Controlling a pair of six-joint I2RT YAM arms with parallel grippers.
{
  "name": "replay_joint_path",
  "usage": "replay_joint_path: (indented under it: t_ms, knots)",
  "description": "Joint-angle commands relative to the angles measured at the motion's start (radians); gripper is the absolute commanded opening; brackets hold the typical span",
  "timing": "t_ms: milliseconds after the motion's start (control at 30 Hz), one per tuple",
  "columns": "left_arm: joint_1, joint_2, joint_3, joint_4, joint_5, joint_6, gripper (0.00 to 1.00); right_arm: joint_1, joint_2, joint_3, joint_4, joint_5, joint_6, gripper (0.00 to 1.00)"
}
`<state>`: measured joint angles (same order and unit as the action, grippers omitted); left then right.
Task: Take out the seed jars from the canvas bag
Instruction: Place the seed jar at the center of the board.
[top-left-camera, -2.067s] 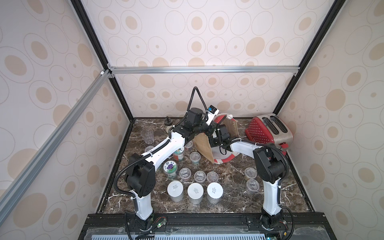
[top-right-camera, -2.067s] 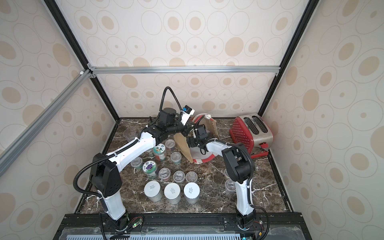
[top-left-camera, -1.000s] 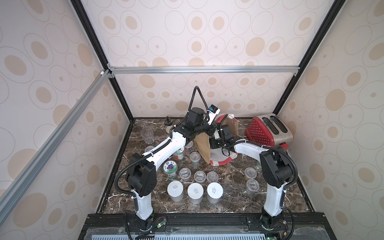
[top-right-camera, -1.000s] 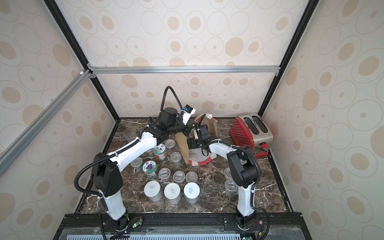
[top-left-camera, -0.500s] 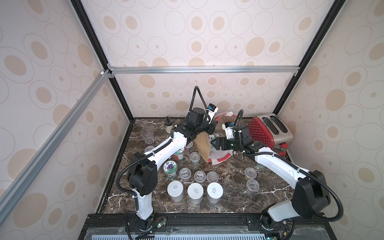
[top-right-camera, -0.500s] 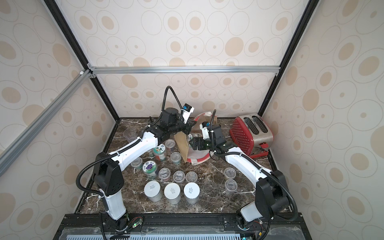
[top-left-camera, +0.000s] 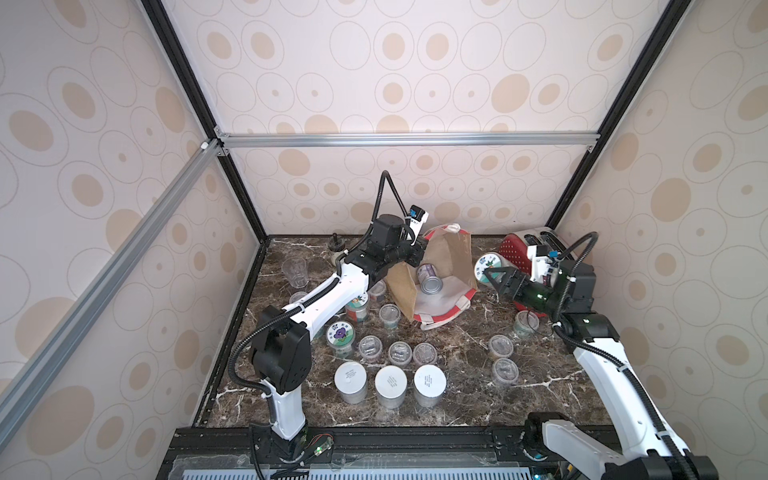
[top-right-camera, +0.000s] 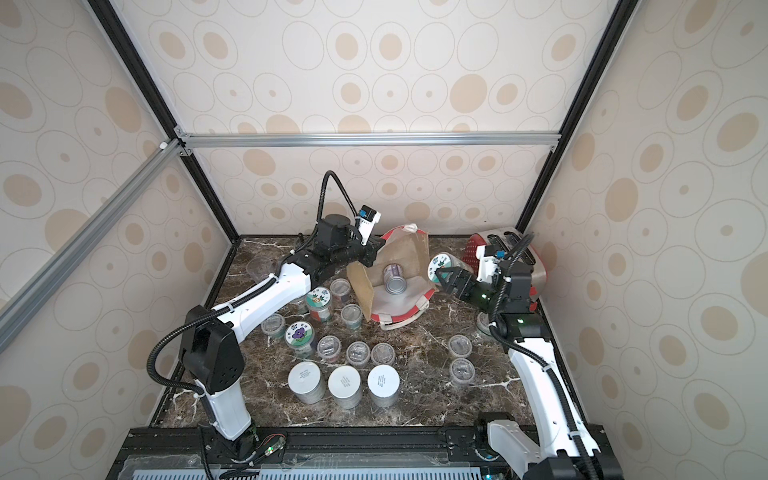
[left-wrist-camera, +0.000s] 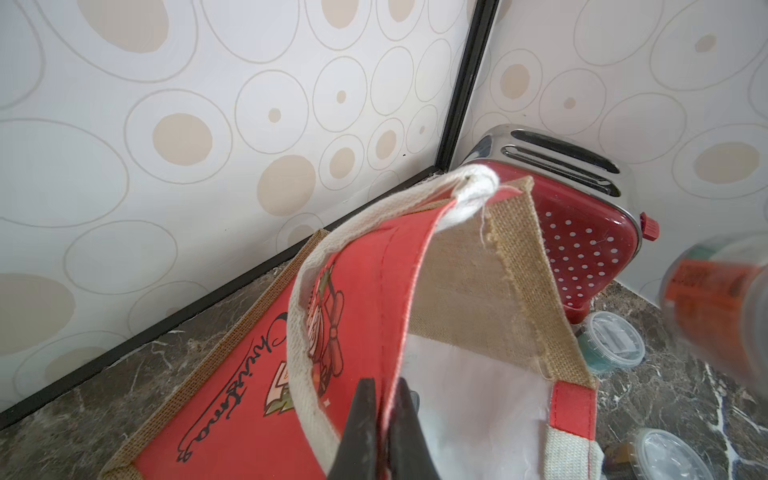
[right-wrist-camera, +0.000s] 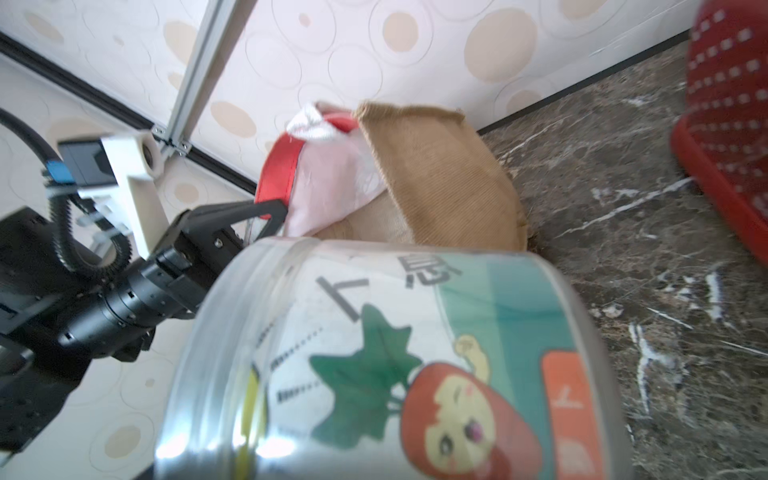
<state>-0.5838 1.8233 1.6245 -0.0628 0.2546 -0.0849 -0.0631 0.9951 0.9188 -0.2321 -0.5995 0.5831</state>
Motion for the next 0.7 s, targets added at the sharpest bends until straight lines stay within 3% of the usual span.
replay_joint_path:
  t_ms: [0, 200, 400, 667]
  knots:
    - [0.013, -0.042, -0.01, 0.005, -0.019, 0.033, 0.0, -0.092, -0.003, -0.032, -0.006, -0.067, 0.07, 0.63]
    - [0.016, -0.048, -0.003, 0.015, -0.021, 0.049, 0.0, -0.137, 0.112, -0.086, 0.122, -0.059, 0.15, 0.63]
    - [0.02, -0.045, 0.003, 0.025, -0.004, 0.05, 0.0, -0.125, 0.34, -0.101, 0.31, -0.004, 0.233, 0.62]
    - [0.024, -0.088, -0.058, 0.073, 0.012, 0.042, 0.0, -0.01, 0.594, -0.009, 0.385, 0.186, 0.329, 0.61]
